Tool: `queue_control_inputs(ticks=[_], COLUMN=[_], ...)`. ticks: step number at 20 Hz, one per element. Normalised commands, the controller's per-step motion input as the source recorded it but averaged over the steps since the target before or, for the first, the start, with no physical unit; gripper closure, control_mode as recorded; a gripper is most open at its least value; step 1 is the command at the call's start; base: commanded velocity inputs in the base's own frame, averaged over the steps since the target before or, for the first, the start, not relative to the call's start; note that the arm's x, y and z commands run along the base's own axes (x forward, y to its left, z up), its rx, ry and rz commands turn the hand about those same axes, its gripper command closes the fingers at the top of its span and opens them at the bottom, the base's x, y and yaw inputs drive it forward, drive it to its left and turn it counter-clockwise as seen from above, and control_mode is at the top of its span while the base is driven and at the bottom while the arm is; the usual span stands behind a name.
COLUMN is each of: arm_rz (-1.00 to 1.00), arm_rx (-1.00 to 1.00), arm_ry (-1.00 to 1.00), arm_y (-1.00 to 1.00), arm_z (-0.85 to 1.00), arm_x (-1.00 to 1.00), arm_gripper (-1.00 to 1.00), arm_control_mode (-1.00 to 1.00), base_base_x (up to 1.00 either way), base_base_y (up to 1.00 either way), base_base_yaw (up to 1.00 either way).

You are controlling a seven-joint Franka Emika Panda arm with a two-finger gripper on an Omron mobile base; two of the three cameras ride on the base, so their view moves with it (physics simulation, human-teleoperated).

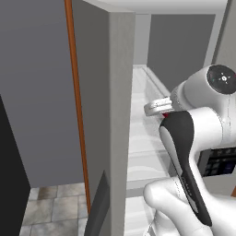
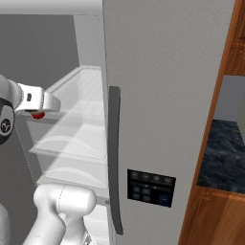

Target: Take the cupcakes from the fridge and place them on the empty tray on the dining counter.

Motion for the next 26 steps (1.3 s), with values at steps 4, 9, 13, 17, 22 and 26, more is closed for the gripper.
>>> queue_control_inputs(ticks=[4, 9, 13, 17, 22, 26], arm_rz=[-0.05, 0.0, 0.0, 0.0, 0.0, 0.0], arm_rx=[0.0, 0.0, 0.0, 0.0, 0.0, 0.0], arm_ry=[0.0, 0.0, 0.0, 0.0, 0.0, 0.0], arm_y=[-0.18, 0.0, 0.0, 0.0, 0.0, 0.0], arm_z=[-0.05, 0.0, 0.0, 0.0, 0.0, 0.0], arm_x=[-0.07, 0.0, 0.0, 0.0, 0.0, 0.0], arm_gripper=[1.0, 1.0, 1.0, 1.0, 1.0, 1.0], arm_control_mode=[-1.0, 1.0, 1.0, 1.0, 1.0, 1.0], base_base_x=[0.0, -0.92, -1.0, -1.0, -1.0, -1.0], base_base_y=[0.0, -0.13, -0.02, 0.02, 0.14, 0.31], base_base_yaw=[0.0, -0.09, -0.13, -0.13, -0.15, -0.12])
